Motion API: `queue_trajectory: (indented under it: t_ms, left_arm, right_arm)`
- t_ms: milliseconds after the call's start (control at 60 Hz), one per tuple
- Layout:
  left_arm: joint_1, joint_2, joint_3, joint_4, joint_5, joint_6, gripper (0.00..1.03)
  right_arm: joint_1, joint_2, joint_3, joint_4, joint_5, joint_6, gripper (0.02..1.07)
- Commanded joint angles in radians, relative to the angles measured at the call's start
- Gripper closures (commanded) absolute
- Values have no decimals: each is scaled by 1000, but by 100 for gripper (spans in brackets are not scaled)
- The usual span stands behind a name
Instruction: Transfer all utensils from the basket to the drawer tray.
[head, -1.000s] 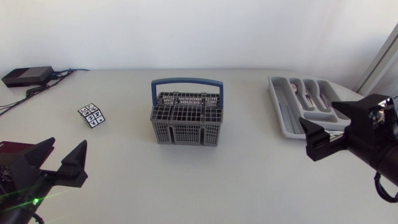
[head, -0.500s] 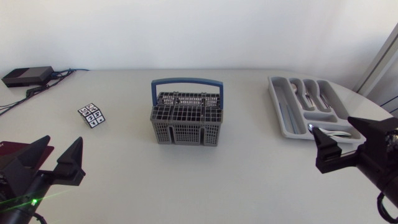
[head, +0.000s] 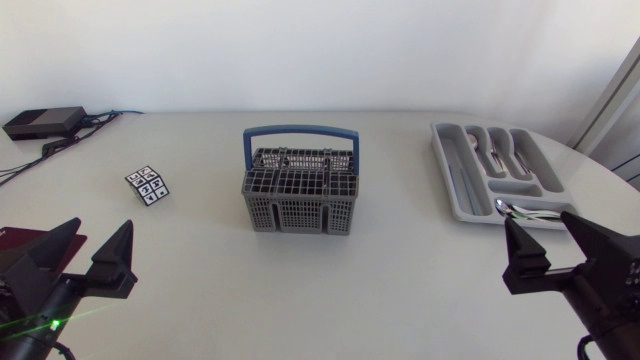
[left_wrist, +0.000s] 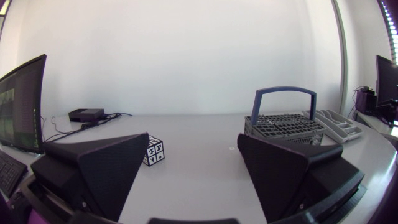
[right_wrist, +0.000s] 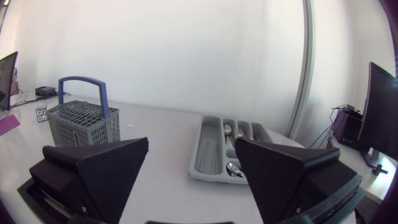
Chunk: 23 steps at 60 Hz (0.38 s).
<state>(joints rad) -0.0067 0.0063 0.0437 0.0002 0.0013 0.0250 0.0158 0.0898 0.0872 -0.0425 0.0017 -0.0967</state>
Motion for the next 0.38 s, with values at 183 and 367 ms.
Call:
queue_trajectory:
  t_ms: [183,367]
  left_arm:
    - [7,-6,-44,0,-1,-25,4]
    - [7,-6,-44,0,-1,-25,4]
  right_arm:
    - [-16,-90,-87,43,-2,97,7]
    - [-16,-90,-87,43,-2,97,7]
